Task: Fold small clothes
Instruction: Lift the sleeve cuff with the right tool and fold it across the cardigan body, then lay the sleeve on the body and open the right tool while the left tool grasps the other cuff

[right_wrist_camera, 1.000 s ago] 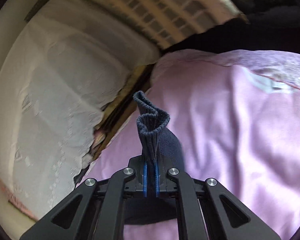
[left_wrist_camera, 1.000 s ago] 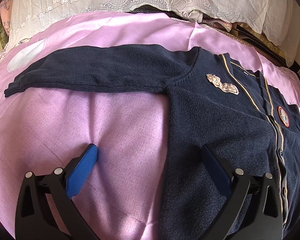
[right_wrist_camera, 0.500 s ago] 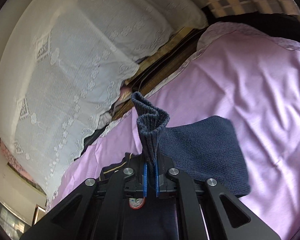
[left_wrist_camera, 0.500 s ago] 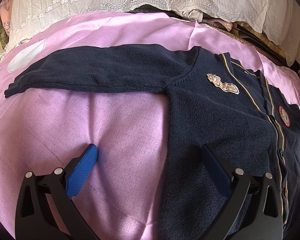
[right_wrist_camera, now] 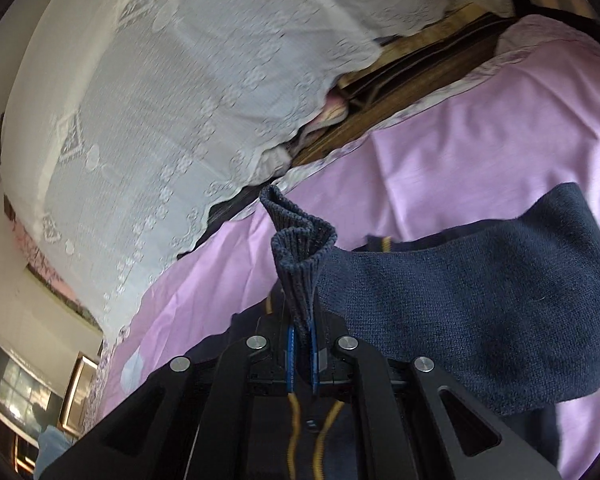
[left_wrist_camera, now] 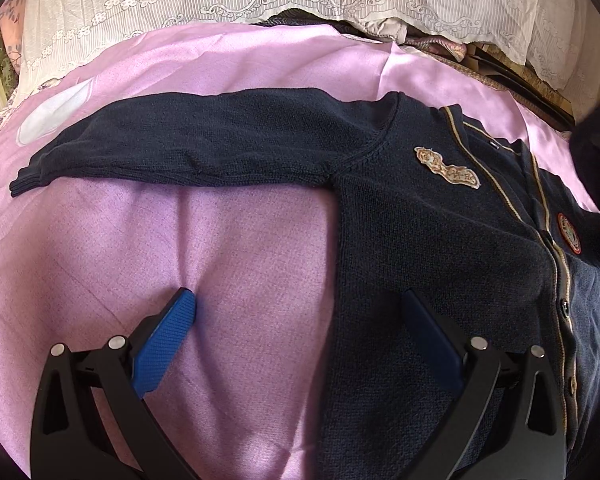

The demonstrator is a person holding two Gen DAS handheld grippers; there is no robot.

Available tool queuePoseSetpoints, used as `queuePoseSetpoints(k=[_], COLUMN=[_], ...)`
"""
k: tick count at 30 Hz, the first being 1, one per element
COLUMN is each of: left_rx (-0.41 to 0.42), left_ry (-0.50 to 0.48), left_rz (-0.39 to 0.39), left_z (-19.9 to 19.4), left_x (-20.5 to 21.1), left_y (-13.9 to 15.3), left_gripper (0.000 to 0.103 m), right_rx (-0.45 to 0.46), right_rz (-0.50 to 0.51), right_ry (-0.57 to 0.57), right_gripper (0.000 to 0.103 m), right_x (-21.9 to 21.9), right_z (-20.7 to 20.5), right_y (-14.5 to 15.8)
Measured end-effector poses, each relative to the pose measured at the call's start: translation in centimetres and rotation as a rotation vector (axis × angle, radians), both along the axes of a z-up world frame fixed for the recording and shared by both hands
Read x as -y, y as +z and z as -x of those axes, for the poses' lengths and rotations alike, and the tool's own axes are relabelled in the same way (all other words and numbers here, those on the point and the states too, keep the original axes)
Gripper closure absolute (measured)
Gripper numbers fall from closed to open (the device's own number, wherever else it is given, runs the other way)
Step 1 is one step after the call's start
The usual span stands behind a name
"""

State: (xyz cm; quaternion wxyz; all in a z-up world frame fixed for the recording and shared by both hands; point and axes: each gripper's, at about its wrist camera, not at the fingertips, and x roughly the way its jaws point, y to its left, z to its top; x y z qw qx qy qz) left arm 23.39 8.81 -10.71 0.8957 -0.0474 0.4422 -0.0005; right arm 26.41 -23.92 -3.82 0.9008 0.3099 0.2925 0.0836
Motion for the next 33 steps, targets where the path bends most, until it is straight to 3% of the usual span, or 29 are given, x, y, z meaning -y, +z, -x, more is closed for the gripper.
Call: queuePoseSetpoints(k=[8,17,20,24,27,30,33], left_rx=[0.000,-0.008,0.056,0.124,0.107,0.083,0.052], left_ry=[0.000,-0.010,-0.038,-0.075,-0.106,-0.153,-0.249], left_rz=[-0.001,0.005,0.033,0.003,-0.008,0.045,0.096], left_z=[0.0,-0.3,-0.1,0.3,0.2,-0.7,-2.6], left_x=[0.1,-0.3,-0.2,1.0,2.0,3.0,5.4], left_y=[0.0,0.6,2.6,4.4,4.2,4.6,6.1], left_gripper=[0.004,0.004,0.004,0.004,0.004,0.004,0.004], right_rx=[-0.037,-0.072,-0.054,-0.120,-0.150,-0.080,0.013], right_rz=[0.113,0.095,0.085,0.118,0.104,0.095,0.158], right_ry=[0.064,0.147,0.176,0.319,0.352,0.342,0.278], right_gripper=[0.097,0.097,0.096,0.083,0.075,0.071,0.071], right_x=[-5.1,-8.1,-8.0,-9.9,-10.2,-8.9,-6.8], right_z=[-1.9,-3.0,-3.1,-4.7,-5.0,-3.4,-1.3], right_y=[-0.6,-3.3,-3.1,-4.5,-5.1,-3.1,-0.4])
